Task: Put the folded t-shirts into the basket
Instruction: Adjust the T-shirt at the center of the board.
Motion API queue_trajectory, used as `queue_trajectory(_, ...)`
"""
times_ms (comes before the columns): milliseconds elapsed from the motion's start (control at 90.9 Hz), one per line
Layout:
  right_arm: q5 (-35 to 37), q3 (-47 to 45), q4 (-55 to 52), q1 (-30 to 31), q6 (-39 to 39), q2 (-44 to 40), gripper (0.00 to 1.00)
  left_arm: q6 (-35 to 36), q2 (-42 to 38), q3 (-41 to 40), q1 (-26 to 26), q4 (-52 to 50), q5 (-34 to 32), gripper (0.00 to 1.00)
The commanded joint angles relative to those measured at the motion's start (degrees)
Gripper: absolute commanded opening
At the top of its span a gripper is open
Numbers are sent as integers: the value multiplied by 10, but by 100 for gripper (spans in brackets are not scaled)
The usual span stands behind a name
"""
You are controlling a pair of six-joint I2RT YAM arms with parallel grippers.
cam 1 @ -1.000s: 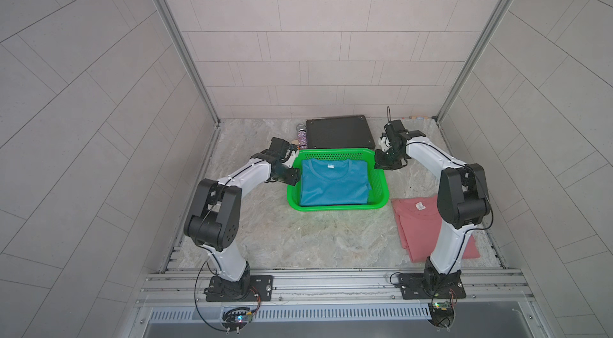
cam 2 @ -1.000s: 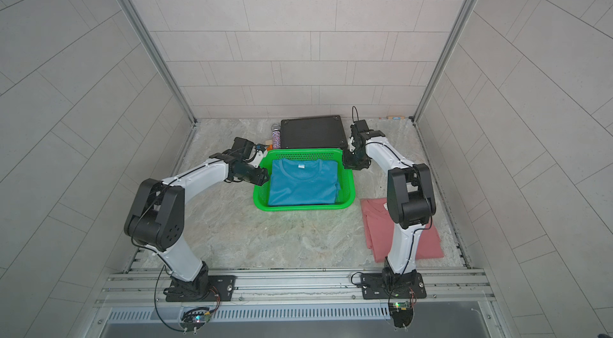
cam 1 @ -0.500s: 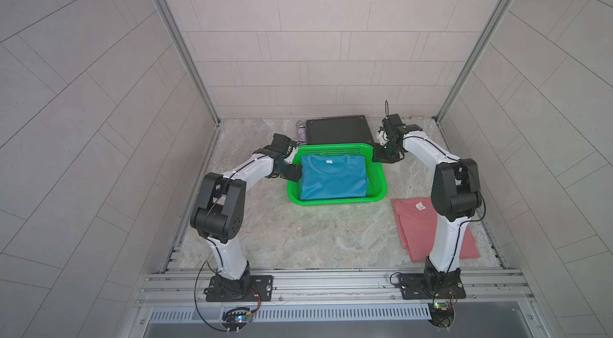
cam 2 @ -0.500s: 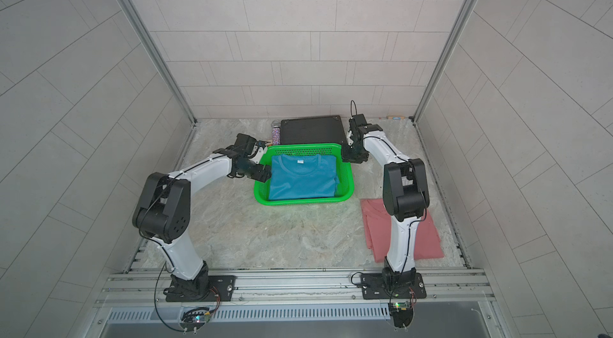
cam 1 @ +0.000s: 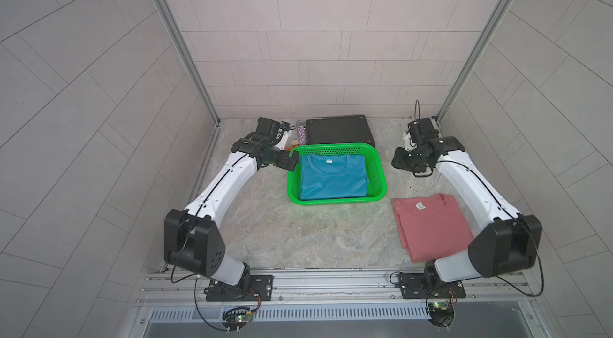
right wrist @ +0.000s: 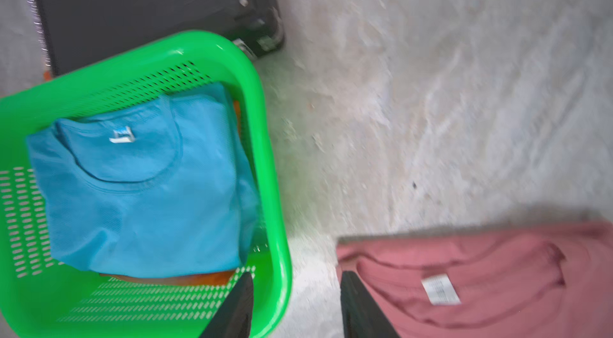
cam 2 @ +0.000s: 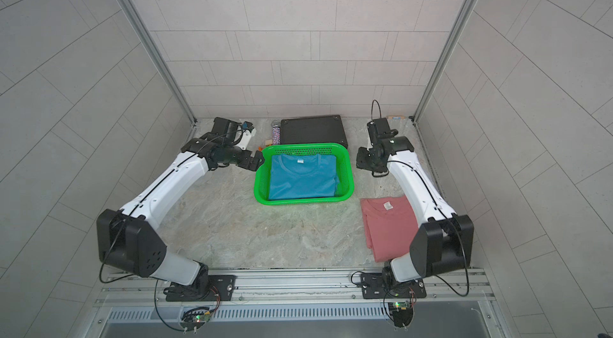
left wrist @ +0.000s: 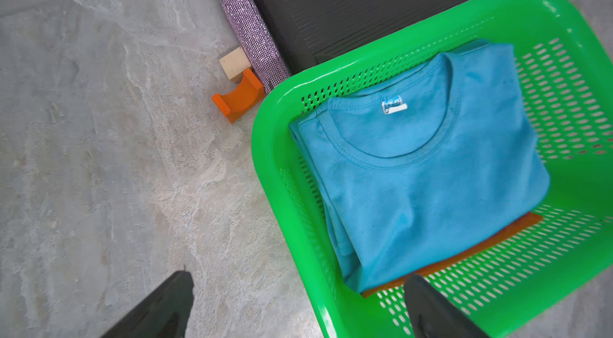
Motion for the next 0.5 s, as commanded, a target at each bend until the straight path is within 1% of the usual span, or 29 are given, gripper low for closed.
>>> queue_trajectory(0,75,-92,-25,-20,62,-48,44,8,-37,-19,4,-49,14,99)
queue_trajectory(44,80,-127,-25,-31,77,-72,40,9,-53,-35,4,-47,14,100)
queue_trajectory(99,61,-167,-19,-40,102,-91,36,8,-73,-52,4,-44,3,100)
queue_trajectory(187,-49,-239,30,-45,152,-111,31,15,-98,-77,5,-34,-17,100)
queue_trajectory(242,-84,-285,67,-46,186,-120,30,19,-107,-91,7,-26,-31,100)
queue_trajectory(286,-75,-311,88,-46,201,-124,29,21,-110,-96,10,-23,-39,100)
queue_trajectory(319,-60,-327,95,-46,207,-125,24,21,-110,-98,14,-22,-41,100)
queue_trajectory(352,-53,-336,101,-46,208,-123,21,21,-111,-98,16,-23,-41,100)
queue_trajectory(418,-38,-344,105,-46,208,-116,18,23,-113,-99,21,-28,-38,100)
queue_trajectory(484,-36,-357,122,-46,216,-108,18,24,-115,-102,23,-27,-36,100)
